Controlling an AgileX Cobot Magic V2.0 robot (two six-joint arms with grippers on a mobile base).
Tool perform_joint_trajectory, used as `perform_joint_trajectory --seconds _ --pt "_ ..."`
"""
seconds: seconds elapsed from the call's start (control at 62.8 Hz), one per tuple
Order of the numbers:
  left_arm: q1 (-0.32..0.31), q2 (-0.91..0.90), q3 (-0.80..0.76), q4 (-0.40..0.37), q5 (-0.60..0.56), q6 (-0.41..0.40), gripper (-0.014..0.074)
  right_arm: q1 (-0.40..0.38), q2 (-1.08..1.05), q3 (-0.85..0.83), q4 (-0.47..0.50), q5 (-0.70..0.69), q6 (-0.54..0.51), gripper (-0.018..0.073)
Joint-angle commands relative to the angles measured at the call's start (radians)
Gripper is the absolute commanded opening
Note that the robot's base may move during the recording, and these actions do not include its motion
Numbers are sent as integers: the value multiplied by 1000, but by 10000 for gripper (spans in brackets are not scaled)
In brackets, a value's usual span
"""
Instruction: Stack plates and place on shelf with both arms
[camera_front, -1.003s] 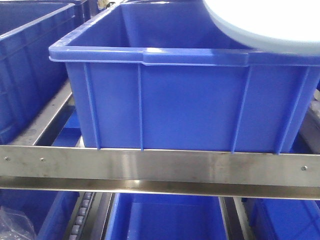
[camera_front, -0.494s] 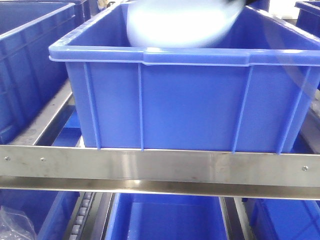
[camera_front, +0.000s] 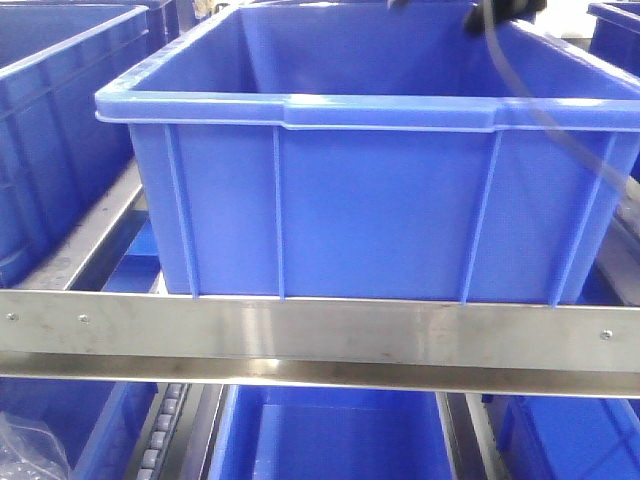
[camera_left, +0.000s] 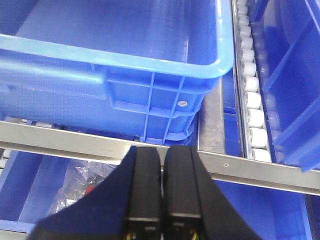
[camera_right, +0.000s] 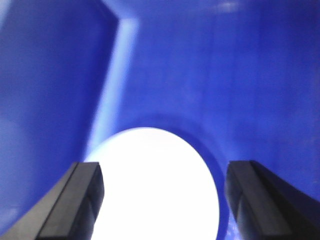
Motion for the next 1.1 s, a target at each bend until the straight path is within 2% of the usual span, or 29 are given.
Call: perform_joint_trajectory --seconds 0.0,0.032,0.127,0.191,0.255,0.462,0.589,0.796,1.083 --pt "4 2 -29 4 -77 -5 91 -15 -155 41 -17 -135 -8 453" --pt "4 2 -29 4 -77 -5 91 -18 -190 74 -24 -159 -8 377" --pt "4 2 -29 4 -77 -5 92 -39 -323 205 -45 -236 -8 27" --pt "4 2 -29 4 -77 -5 91 -65 -423 308 -50 -310 -8 90" --pt "4 2 -29 4 -77 -5 91 -101 -529 409 -70 -358 -10 43" --pt "4 2 -29 4 -77 -5 91 -265 -905 712 -190 -407 -15 56" --pt "4 2 -29 4 -77 -5 92 -335 -1100 858 -254 -408 -15 56" --pt "4 2 -29 4 -77 -5 91 -354 -1287 1007 -267 -406 -15 56" --pt "4 2 -29 4 -77 -5 91 -354 -1329 1011 -267 -400 -15 56"
